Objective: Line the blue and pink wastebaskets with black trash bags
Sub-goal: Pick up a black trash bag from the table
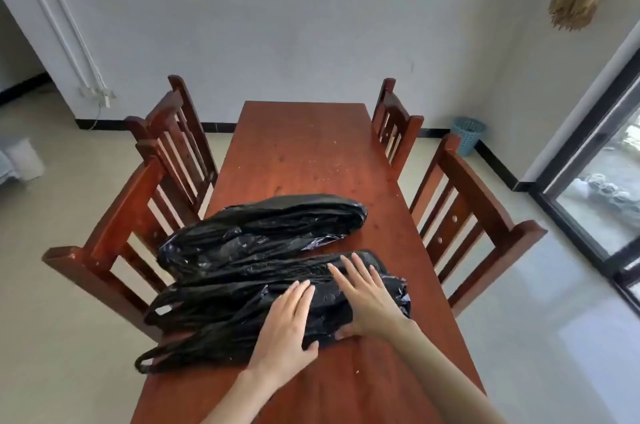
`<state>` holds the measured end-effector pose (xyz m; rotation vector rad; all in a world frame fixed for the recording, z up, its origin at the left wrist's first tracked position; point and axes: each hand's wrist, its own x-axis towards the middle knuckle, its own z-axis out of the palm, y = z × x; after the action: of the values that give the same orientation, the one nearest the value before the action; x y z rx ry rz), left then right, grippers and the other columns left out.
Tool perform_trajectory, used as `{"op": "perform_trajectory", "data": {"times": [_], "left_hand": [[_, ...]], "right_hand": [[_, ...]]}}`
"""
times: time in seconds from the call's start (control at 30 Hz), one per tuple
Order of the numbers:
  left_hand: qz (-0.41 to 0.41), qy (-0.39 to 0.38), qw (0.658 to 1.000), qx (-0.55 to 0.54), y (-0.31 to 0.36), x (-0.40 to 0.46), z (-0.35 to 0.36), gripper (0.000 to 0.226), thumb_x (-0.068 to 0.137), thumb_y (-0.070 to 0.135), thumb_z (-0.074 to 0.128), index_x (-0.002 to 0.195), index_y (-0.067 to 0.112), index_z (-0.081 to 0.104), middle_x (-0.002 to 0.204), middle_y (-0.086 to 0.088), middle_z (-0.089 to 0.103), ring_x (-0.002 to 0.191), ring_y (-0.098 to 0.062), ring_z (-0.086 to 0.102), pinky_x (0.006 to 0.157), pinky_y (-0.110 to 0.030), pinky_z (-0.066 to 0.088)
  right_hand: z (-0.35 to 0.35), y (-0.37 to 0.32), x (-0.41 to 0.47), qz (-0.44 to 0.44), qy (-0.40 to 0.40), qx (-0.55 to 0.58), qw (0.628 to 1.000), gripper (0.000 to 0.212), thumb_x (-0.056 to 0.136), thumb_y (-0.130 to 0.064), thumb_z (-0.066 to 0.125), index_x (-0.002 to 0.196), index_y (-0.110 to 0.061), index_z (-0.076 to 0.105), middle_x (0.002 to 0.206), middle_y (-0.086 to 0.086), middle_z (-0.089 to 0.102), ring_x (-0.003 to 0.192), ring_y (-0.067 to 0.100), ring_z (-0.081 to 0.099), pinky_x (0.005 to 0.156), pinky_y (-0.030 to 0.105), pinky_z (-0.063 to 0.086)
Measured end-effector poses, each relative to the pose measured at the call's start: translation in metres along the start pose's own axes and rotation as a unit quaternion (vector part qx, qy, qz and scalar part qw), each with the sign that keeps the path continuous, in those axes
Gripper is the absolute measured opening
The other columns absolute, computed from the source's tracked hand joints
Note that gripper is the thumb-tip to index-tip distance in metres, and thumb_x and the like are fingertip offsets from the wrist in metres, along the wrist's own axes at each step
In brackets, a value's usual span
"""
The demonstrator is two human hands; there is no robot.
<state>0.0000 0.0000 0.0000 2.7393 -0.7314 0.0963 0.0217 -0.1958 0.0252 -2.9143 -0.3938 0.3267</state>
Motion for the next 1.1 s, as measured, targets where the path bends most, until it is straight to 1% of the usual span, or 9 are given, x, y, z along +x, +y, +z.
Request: {"op": "perform_trajectory", "data": {"times": [0.07,0.2,0.37,0.43,0.53,0.7,0.83,0.97,1.1], "left_hand": [[-0.015,-0.059,0.996,0.072,0.008,0.022,0.006,0.116,0.042,0.060,0.077,0.136,0.006,0.036,0.143,-0.011,0.042,0.134,-0.025,0.035,0.102,-0.043,0.037],[-0.060,-0.175,0.975,0.122,0.014,0.048,0.030,0.129,0.064,0.056,0.072,0.139,0.007,-0.020,0.142,-0.013,-0.030,0.132,-0.029,-0.028,0.107,-0.054,-0.011],[-0.090,-0.247,0.951,0.160,0.007,0.054,0.042,0.139,0.058,0.052,0.078,0.131,0.017,-0.035,0.140,-0.015,-0.038,0.130,-0.033,-0.035,0.102,-0.062,-0.017],[-0.084,-0.253,0.947,0.177,0.003,0.054,0.041,0.141,0.057,0.051,0.079,0.131,0.020,-0.037,0.145,-0.016,-0.034,0.133,-0.034,-0.032,0.102,-0.064,-0.015],[-0.082,-0.286,0.936,0.190,-0.003,0.060,0.040,0.139,0.059,0.050,0.078,0.134,0.020,-0.035,0.154,-0.016,-0.011,0.140,-0.032,-0.018,0.104,-0.067,-0.010],[-0.046,-0.247,0.948,0.195,0.006,0.065,0.045,0.088,0.074,0.035,0.068,0.142,0.006,0.020,0.127,-0.011,0.048,0.123,-0.026,0.040,0.106,-0.060,-0.013],[0.019,-0.170,0.969,0.179,0.022,0.057,0.052,0.050,0.053,0.032,0.081,0.096,0.010,0.066,0.094,-0.005,0.063,0.097,-0.023,0.058,0.109,-0.053,0.025],[0.067,-0.108,0.980,0.154,0.026,0.050,0.056,0.043,0.038,0.025,0.084,0.075,0.014,0.066,0.089,-0.002,0.068,0.092,-0.017,0.064,0.100,-0.043,0.044],[0.044,-0.137,0.980,0.136,0.015,0.043,0.046,0.061,0.034,0.027,0.089,0.085,0.012,0.057,0.058,0.007,0.061,0.057,-0.011,0.060,0.074,-0.030,0.055]], "right_hand": [[0.005,0.010,0.025,-0.033,-0.041,-0.066,0.996,0.126,0.063,-0.057,0.075,0.147,-0.022,-0.011,0.157,0.009,-0.009,0.143,0.030,-0.017,0.114,0.055,-0.004],[0.024,0.027,0.047,-0.068,-0.112,-0.120,0.984,0.128,0.062,-0.057,0.076,0.146,-0.023,-0.014,0.156,0.011,0.011,0.144,0.032,0.000,0.110,0.064,-0.003],[0.056,0.047,0.030,-0.122,-0.063,-0.103,0.985,0.102,0.065,-0.038,0.079,0.145,-0.009,0.021,0.110,0.010,0.063,0.107,0.028,0.056,0.109,0.056,0.025],[0.068,0.060,0.014,-0.116,-0.046,-0.101,0.987,0.091,0.039,-0.044,0.087,0.120,-0.015,0.058,0.078,-0.003,0.067,0.076,0.016,0.065,0.090,0.044,0.049],[0.080,0.075,-0.008,-0.124,-0.002,-0.082,0.989,0.069,0.025,-0.044,0.085,0.090,-0.027,0.066,0.064,-0.011,0.059,0.063,0.009,0.060,0.076,0.031,0.055],[0.073,0.077,-0.029,-0.119,0.059,-0.056,0.990,0.096,0.036,-0.055,0.080,0.120,-0.017,0.056,0.120,0.007,0.053,0.112,0.026,0.052,0.098,0.044,0.044],[0.057,0.056,-0.017,-0.109,0.043,-0.100,0.988,0.128,0.035,-0.072,0.074,0.139,-0.007,0.036,0.143,0.018,0.041,0.134,0.036,0.037,0.107,0.056,0.031],[0.056,0.042,0.003,-0.055,-0.044,-0.062,0.996,0.124,0.027,-0.059,0.083,0.132,-0.005,0.047,0.081,0.002,0.071,0.080,0.019,0.068,0.087,0.048,0.052],[0.050,0.032,0.006,-0.078,-0.003,-0.044,0.996,0.059,0.012,-0.026,0.087,0.065,-0.017,0.064,0.040,-0.005,0.050,0.036,0.010,0.050,0.037,0.016,0.037]]}}
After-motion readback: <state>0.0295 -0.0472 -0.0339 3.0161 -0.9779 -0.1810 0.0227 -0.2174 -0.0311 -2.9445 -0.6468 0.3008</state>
